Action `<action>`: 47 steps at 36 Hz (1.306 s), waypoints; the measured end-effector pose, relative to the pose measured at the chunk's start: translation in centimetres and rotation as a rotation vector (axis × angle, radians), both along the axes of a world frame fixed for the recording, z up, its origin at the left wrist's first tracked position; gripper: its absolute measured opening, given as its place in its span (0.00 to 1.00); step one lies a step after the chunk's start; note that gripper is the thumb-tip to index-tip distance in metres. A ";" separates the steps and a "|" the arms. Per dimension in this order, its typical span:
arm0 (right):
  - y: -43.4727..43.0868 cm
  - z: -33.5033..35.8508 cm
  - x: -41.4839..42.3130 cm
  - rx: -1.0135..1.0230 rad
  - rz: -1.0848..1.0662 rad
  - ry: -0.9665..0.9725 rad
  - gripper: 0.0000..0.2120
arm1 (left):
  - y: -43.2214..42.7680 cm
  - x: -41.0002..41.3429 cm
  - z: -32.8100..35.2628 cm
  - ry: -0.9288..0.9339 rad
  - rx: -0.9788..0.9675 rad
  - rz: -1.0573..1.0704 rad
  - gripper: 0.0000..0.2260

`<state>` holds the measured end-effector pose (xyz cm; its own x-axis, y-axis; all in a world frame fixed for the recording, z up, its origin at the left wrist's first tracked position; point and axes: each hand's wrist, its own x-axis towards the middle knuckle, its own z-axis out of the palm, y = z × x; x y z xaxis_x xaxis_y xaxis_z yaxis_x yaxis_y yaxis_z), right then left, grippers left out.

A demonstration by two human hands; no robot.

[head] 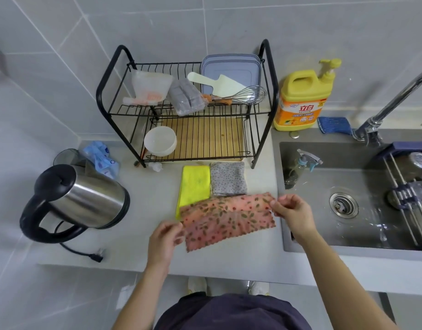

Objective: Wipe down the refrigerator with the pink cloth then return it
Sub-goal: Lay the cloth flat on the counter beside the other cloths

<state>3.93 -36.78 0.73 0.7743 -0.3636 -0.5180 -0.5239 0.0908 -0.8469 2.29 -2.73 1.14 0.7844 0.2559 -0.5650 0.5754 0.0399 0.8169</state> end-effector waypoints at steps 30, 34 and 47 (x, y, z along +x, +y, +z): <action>3.0 -4.9 -2.6 -0.774 0.284 0.320 0.13 | -2.2 -3.4 -3.4 0.158 0.676 -0.354 0.11; 3.5 -5.0 -2.6 -0.727 0.318 0.314 0.10 | -2.2 -3.4 -3.9 0.154 0.737 -0.390 0.09; 2.3 -3.9 -3.7 -0.302 0.140 0.358 0.13 | -2.6 -3.0 -3.3 0.171 0.614 -0.370 0.09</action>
